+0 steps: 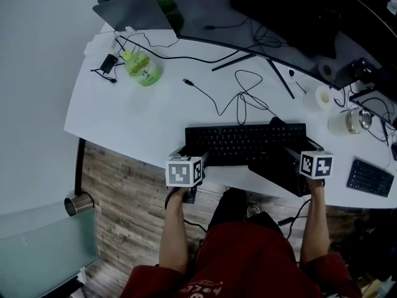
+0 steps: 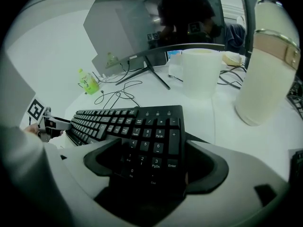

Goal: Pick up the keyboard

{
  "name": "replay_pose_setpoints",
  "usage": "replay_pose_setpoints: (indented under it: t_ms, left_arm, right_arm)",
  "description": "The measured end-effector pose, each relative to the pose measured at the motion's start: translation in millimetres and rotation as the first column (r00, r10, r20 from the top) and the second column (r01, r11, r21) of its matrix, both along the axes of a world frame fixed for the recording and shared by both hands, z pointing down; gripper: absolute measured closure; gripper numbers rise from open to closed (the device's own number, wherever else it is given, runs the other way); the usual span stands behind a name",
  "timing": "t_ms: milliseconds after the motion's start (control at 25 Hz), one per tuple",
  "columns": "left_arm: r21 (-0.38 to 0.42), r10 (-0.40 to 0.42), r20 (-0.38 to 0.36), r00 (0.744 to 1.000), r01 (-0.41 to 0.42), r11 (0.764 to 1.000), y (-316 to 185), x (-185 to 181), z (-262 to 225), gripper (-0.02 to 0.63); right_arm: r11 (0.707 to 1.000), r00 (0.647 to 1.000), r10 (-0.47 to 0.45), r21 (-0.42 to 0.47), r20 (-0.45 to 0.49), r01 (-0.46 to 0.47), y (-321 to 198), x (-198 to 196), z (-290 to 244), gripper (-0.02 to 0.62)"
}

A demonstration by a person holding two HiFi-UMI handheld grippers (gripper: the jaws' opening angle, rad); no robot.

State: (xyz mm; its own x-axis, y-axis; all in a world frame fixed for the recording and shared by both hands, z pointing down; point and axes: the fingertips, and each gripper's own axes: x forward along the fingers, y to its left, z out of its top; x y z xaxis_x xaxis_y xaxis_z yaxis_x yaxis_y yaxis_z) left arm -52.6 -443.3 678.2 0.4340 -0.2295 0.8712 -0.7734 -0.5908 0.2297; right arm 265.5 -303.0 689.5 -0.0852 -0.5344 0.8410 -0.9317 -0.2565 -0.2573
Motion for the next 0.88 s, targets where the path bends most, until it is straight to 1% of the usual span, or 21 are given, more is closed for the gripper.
replay_pose_setpoints:
  t_ms: [200, 440, 640, 880]
  left_arm:
    - [0.070, -0.001, -0.023, 1.000, 0.003, 0.998, -5.2, -1.3, -17.2, 0.276]
    - [0.179, -0.012, -0.062, 0.998, 0.023, 0.983, -15.5, -1.1, -53.8, 0.276]
    - [0.287, -0.019, -0.104, 0.994, 0.048, 0.957, -25.9, -1.6, -96.5, 0.276]
    - [0.401, -0.023, -0.162, 0.987, 0.087, 0.912, -38.0, -2.5, -148.9, 0.276]
  right_arm:
    - [0.999, 1.000, 0.005, 0.036, -0.013, -0.005, -3.9, -2.0, -12.2, 0.192]
    - [0.992, 0.998, -0.011, 0.126, -0.057, 0.018, -20.6, 0.8, -47.0, 0.192]
    - [0.970, 0.995, -0.017, 0.238, -0.099, 0.040, -38.5, 1.9, -88.3, 0.192]
    - [0.929, 0.987, -0.010, 0.362, -0.163, 0.070, -58.7, 4.2, -144.0, 0.192]
